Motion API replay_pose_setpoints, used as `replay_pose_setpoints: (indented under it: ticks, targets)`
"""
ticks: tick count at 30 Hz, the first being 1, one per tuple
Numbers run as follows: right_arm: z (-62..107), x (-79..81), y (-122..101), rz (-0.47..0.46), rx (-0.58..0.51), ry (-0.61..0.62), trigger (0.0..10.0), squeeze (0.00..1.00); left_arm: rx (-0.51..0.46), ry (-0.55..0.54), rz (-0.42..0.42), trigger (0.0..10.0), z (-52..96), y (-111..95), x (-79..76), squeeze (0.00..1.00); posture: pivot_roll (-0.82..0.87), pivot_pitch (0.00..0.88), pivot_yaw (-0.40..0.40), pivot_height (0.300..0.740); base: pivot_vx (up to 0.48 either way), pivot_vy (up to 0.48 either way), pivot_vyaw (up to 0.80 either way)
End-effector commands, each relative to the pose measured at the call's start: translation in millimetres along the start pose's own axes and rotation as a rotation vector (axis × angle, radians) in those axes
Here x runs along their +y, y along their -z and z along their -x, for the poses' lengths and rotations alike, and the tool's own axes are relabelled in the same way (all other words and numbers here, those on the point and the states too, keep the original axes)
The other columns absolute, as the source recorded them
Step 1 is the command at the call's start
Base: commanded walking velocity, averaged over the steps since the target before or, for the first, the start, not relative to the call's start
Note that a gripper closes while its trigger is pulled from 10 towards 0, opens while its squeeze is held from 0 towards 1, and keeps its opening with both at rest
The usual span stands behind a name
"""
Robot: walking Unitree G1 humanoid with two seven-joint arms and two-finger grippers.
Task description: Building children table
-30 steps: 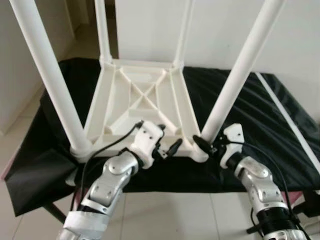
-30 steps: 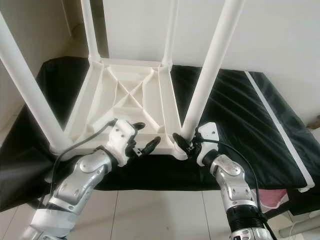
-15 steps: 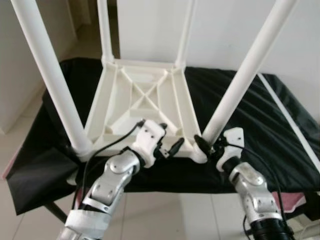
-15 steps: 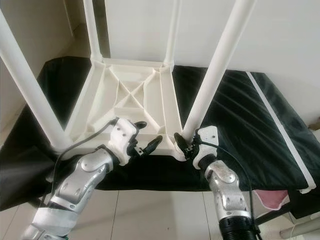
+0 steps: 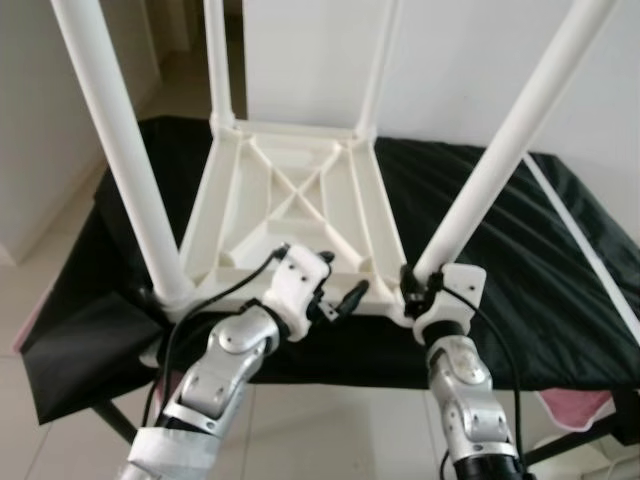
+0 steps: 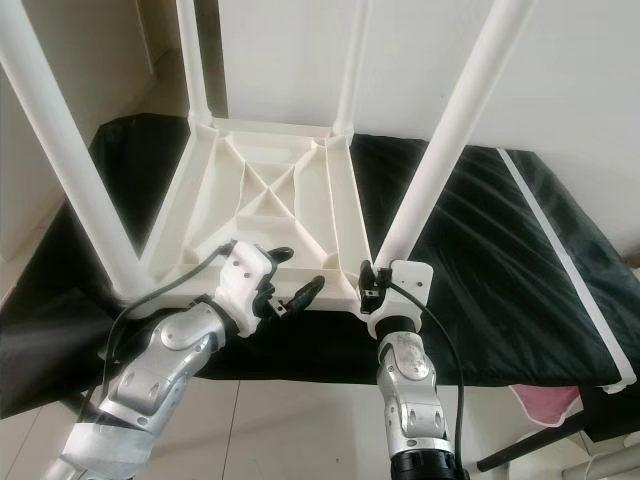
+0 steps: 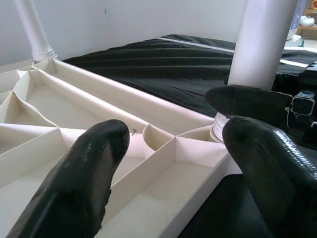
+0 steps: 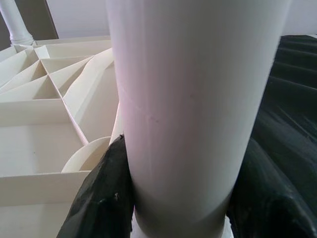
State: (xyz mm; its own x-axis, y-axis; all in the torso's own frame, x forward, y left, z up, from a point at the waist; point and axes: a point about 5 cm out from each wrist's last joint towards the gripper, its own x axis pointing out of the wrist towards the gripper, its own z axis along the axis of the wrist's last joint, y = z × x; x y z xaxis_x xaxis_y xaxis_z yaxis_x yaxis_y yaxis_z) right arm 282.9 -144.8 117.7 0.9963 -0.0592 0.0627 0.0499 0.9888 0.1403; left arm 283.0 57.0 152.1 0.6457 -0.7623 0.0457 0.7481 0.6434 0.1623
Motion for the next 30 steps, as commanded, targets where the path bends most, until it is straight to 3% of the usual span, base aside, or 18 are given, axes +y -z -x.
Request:
replay_pose_setpoints:
  ticks: [1, 11, 13, 14, 22, 24, 29, 30]
  targets:
    - [4.8, -9.9, 10.8, -0.021, 0.062, 0.069, 10.0, 0.00, 0.006, 0.051, 0.007, 10.0, -0.9, 1.1, -5.8, 0.00, 0.02, 0.000, -0.083, 0.740, 0.000, 0.000, 0.00]
    - [6.7, -3.8, 9.2, -0.011, 0.053, 0.076, 10.0, 0.00, 0.007, 0.059, 0.008, 10.0, 0.7, 0.7, -7.7, 0.00, 0.03, 0.000, -0.082, 0.740, 0.000, 0.000, 0.00]
    - [6.7, -4.3, 8.3, -0.014, 0.048, 0.066, 10.0, 0.05, 0.008, 0.062, 0.009, 10.0, 0.9, 0.9, -8.6, 0.00, 0.02, 0.000, -0.080, 0.740, 0.000, 0.000, 0.00]
    - [7.1, -5.0, 6.4, -0.023, 0.035, 0.048, 10.0, 1.00, 0.009, 0.065, 0.009, 10.0, 1.0, 1.2, -9.1, 0.00, 0.02, 0.000, -0.080, 0.740, 0.000, 0.000, 0.00]
    - [10.4, -14.3, 0.3, -0.008, 0.005, -0.017, 10.0, 1.00, 0.010, 0.073, 0.011, 10.0, 1.5, 1.6, -10.3, 0.00, 0.02, 0.000, -0.073, 0.740, 0.000, 0.000, 0.00]
    - [12.1, -25.1, -2.3, 0.010, 0.005, -0.091, 10.0, 1.00, 0.010, 0.084, 0.014, 10.0, 2.6, 1.6, -11.6, 0.00, 0.01, 0.000, -0.069, 0.740, 0.000, 0.000, 0.00]
    - [10.7, -33.7, -4.9, 0.040, 0.012, -0.170, 10.0, 1.00, 0.010, 0.094, 0.016, 10.0, 3.0, 1.5, -12.6, 0.00, 0.01, 0.000, -0.064, 0.740, 0.000, 0.000, 0.00]
    - [9.2, -36.3, -6.1, 0.056, 0.019, -0.217, 10.0, 0.00, 0.010, 0.100, 0.016, 10.0, 3.0, 1.4, -13.1, 0.00, 0.01, 0.000, -0.064, 0.740, 0.000, 0.000, 0.00]
